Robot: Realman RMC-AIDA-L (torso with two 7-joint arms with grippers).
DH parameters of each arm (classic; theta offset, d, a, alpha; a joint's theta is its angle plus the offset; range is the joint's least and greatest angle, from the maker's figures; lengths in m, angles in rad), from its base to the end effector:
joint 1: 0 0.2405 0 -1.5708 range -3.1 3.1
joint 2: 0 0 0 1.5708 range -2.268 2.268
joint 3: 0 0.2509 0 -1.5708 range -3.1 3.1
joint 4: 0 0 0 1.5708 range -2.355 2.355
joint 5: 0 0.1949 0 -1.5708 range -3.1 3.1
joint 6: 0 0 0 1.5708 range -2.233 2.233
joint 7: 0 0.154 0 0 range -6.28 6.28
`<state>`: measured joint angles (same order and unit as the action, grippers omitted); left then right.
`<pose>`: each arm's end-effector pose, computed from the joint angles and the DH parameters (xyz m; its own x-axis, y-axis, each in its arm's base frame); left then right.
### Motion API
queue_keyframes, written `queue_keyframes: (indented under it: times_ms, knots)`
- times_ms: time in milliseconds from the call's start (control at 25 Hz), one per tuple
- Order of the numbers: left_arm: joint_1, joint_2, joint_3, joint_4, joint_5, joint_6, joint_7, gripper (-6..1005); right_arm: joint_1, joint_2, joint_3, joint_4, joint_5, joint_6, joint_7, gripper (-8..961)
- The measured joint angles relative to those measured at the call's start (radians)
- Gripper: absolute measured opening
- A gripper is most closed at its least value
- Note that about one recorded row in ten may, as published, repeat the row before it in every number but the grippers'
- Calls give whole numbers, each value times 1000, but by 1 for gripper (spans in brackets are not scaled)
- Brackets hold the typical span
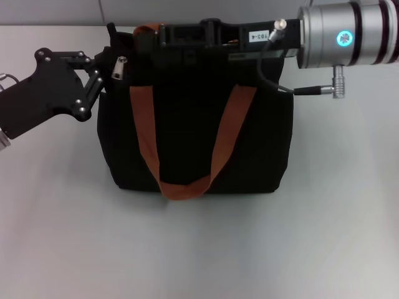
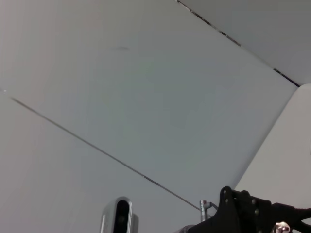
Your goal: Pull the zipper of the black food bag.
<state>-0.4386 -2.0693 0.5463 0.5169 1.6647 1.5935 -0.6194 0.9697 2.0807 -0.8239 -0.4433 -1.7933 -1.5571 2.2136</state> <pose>-0.2596 0.3135 0.0292 0.7965 -0.2812 0.5352 0.1784 -0.7365 -0.6525 0.0818 0.3696 -0.0402 0.4296 -0.8268 -0.3631 -0.6655 -0.5617 0.4915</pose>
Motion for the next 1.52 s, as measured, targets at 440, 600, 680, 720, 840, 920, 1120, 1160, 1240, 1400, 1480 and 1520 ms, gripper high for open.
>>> queue_keyframes:
  times_ms: [440, 600, 680, 720, 840, 920, 1120, 1160, 1240, 1400, 1480, 1520]
  knots:
    - [0, 0, 3, 0, -3, 13, 13, 27, 45, 5, -61, 28, 2, 82, 25, 731]
    - [0, 0, 3, 0, -3, 13, 13, 27, 49, 5, -69, 21, 2, 88, 21, 729]
    - [0, 0, 3, 0, -3, 14, 13, 27, 43, 5, -67, 2, 2, 89, 18, 727]
    - [0, 0, 3, 0, -3, 14, 13, 27, 35, 5, -66, -22, 2, 90, 15, 727]
    - [0, 1, 3, 0, -2, 15, 13, 27, 33, 5, -71, -33, 2, 102, 3, 725]
    - [0, 1, 3, 0, -2, 16, 13, 27, 35, 5, -74, -33, 2, 108, -5, 724]
    - [-2, 0, 3, -1, -2, 23, 11, 27, 45, 7, -112, -25, 2, 135, -25, 721]
    - [-4, 0, 3, -3, -2, 24, 11, 26, 47, 9, -120, -25, 2, 139, -25, 720]
    - [-8, 0, 3, -8, -2, 25, 8, 26, 54, 11, -130, -21, 2, 145, -25, 719]
    - [-9, 1, 3, -9, -2, 25, 6, 27, 56, 11, -138, -15, 2, 160, -27, 717]
    - [-11, 0, 3, -9, -2, 25, 6, 27, 61, 12, -144, -9, 3, 168, -33, 716]
    - [-12, 0, 3, -9, -2, 25, 6, 27, 64, 12, -148, -4, 6, 169, -35, 715]
